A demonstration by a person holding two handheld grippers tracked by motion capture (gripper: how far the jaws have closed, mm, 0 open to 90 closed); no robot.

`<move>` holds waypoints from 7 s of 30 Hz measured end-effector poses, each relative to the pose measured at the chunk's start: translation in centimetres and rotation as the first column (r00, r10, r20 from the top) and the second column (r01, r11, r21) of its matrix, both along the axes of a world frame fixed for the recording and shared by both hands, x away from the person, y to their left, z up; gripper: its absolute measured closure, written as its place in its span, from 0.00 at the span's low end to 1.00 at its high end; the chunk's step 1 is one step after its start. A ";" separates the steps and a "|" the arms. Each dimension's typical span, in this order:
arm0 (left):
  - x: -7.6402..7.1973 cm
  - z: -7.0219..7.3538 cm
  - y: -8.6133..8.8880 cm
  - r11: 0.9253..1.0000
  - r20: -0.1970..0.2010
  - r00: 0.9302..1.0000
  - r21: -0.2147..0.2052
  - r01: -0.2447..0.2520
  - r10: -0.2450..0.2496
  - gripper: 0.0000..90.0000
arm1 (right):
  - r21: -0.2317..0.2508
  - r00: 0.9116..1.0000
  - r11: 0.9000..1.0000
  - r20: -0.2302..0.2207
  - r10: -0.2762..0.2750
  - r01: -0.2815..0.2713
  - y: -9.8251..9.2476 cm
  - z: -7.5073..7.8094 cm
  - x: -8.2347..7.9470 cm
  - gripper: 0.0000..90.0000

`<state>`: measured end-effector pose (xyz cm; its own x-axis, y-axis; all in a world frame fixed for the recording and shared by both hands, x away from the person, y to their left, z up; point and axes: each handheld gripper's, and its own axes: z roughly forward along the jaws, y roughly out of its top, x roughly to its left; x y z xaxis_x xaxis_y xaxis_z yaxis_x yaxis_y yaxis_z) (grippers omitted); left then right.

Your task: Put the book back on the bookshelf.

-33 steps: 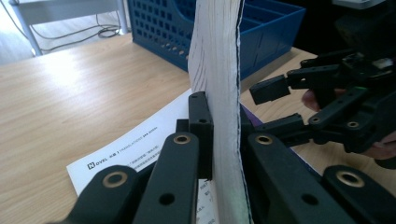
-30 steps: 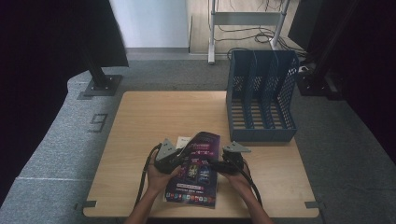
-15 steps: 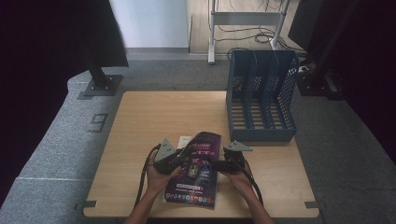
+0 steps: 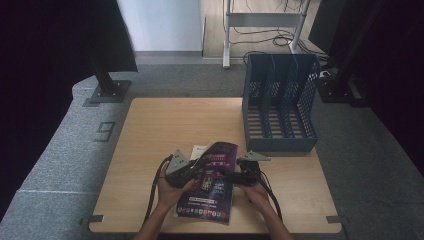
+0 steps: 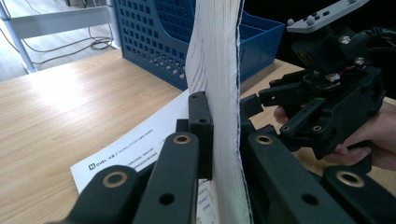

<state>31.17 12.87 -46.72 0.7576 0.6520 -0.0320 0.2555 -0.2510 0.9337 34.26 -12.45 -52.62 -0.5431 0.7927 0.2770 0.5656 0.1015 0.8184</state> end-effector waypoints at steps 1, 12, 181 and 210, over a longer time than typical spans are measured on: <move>0.0 0.0 0.0 1.000 -0.001 1.000 -0.001 0.000 0.000 0.95 | 0.004 1.000 1.000 -0.003 0.005 -0.005 0.1 0.0 0.0 0.18; 0.1 -0.2 0.4 1.000 -0.014 1.000 -0.027 -0.001 0.001 0.95 | 0.010 1.000 1.000 0.008 0.005 -0.005 0.0 0.5 -0.5 0.24; 1.1 3.5 2.4 0.996 0.109 0.993 -0.089 -0.027 0.037 0.94 | -0.061 0.824 0.993 0.554 0.122 -0.105 -1.1 9.7 -5.3 0.86; 3.8 1.8 2.9 0.991 -0.025 0.998 -0.112 -0.068 0.066 0.41 | -0.090 0.820 0.981 0.540 0.192 -0.170 -1.4 9.4 -5.6 0.89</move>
